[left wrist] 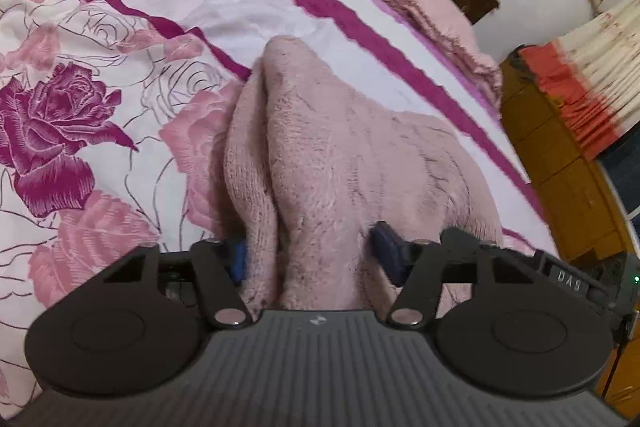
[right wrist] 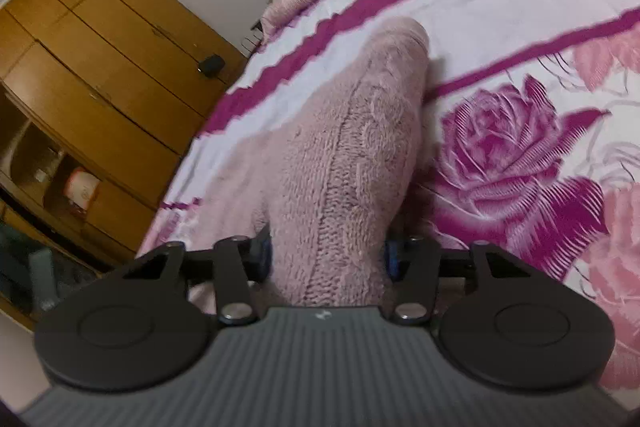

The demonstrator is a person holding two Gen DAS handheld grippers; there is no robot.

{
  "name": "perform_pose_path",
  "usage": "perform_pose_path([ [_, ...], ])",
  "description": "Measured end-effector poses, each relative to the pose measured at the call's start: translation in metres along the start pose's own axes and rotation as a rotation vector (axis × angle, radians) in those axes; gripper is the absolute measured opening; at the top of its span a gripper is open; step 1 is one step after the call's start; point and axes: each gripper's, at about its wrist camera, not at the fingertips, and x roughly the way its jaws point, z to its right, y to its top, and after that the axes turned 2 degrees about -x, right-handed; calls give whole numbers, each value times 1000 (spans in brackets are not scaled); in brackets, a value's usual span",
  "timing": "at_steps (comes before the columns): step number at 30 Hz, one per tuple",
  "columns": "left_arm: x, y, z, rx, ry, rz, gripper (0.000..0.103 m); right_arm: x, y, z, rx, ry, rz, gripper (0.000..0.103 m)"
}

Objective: Fold small clothes

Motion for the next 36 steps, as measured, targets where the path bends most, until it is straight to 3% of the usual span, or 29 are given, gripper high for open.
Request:
perform_pose_path([
  [2,-6,1,-2,-27,-29,6,49,-3,6,-9,1,12,12,49],
  [5,-15,1,-1,-52,-73,17,43,-13,14,-21,19,36,21,48],
  [10,-30,-6,18,-37,-125,19,43,-40,19,-35,52,81,34,48],
  [16,-49,-36,55,18,-201,5,42,-90,8,-35,54,54,58,48],
  [24,-50,-97,99,78,-265,-114,42,-165,-25,-9,100,-18,101,48],
  [29,-40,-126,111,153,-185,-160,42,-187,-45,22,154,-106,101,48],
  [32,-35,-140,113,216,-84,-169,44,-179,-59,41,176,-176,60,49],
  [36,-38,-146,113,275,-37,-160,46,-168,-75,58,150,-219,44,55],
])
